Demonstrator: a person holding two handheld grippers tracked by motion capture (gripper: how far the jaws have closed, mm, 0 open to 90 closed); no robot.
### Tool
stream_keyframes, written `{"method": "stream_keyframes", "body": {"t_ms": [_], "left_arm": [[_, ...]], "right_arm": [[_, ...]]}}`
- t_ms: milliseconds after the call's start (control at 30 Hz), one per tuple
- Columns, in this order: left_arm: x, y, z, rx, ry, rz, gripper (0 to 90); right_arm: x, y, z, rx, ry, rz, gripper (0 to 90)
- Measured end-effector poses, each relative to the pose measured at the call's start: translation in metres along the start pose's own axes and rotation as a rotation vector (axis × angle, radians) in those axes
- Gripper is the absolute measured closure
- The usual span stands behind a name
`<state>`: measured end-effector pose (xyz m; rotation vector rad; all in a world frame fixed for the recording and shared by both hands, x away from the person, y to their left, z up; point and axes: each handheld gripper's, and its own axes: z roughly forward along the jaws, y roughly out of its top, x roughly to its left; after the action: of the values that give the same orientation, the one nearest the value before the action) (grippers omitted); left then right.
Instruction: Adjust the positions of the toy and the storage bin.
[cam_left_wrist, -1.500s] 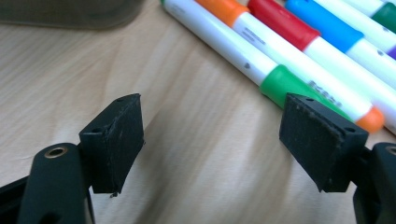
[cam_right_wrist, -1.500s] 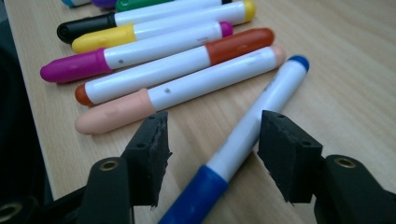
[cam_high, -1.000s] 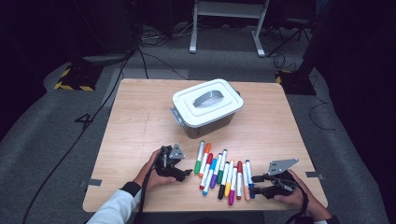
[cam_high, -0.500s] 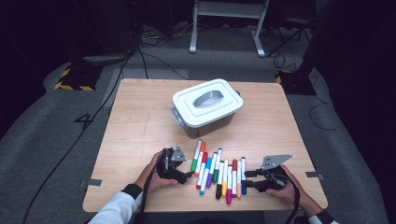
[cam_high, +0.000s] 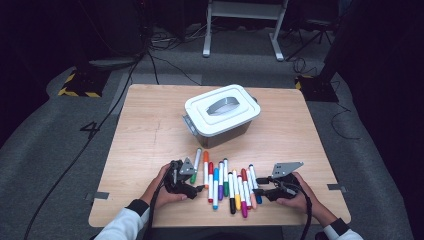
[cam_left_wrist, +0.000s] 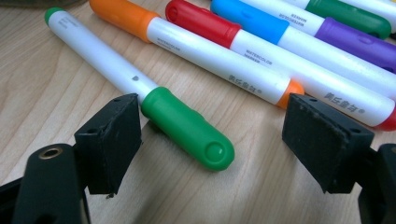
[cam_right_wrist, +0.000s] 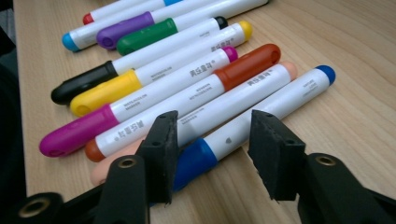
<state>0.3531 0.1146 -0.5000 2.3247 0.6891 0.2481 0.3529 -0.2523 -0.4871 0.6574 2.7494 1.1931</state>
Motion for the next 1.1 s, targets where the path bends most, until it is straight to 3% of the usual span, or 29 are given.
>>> {"method": "stream_keyframes", "body": {"t_ms": [267,400,567,633,700,767,867,933,967,1000,1033,1100], "left_arm": [[0.001,-0.005,-0.007,0.002,-0.023,0.003,18.8],[0.003,-0.006,-0.014,-0.016,-0.004,0.001,18.0],[0.007,-0.009,-0.023,-0.046,0.017,-0.032,17.1],[0.008,-0.011,-0.024,-0.044,0.02,-0.032,17.0],[0.009,-0.013,-0.026,-0.044,0.025,-0.037,16.7],[0.011,-0.014,-0.028,-0.055,0.035,-0.04,16.7],[0.013,-0.014,-0.03,-0.053,0.045,-0.038,16.8],[0.014,-0.014,-0.033,-0.059,0.063,-0.032,17.1],[0.017,-0.011,-0.039,-0.092,0.082,-0.033,17.1],[0.017,-0.011,-0.039,-0.092,0.082,-0.033,17.1],[0.022,-0.007,-0.047,-0.127,0.099,-0.056,17.1],[0.024,-0.005,-0.051,-0.14,0.108,-0.063,17.1]], "right_arm": [[-0.014,-0.001,-0.012,-0.048,-0.043,0.024,44.8],[-0.023,0.007,-0.023,-0.091,-0.092,0.03,42.9],[-0.035,0.024,-0.036,-0.144,-0.138,0.013,41.1],[-0.039,0.028,-0.038,-0.152,-0.139,0.011,40.4],[-0.048,0.033,-0.041,-0.159,-0.172,0.007,40.4],[-0.065,0.03,-0.043,-0.183,-0.19,0.071,44.1],[-0.072,0.022,-0.045,-0.143,-0.198,0.074,49.6],[-0.079,0.003,-0.048,-0.095,-0.204,0.099,57.7],[-0.081,-0.004,-0.049,-0.087,-0.204,0.111,60.3],[-0.081,-0.004,-0.049,-0.087,-0.204,0.111,60.3],[-0.082,-0.016,-0.048,-0.06,-0.201,0.123,61.8],[-0.082,-0.02,-0.047,-0.05,-0.196,0.129,61.7]]}}
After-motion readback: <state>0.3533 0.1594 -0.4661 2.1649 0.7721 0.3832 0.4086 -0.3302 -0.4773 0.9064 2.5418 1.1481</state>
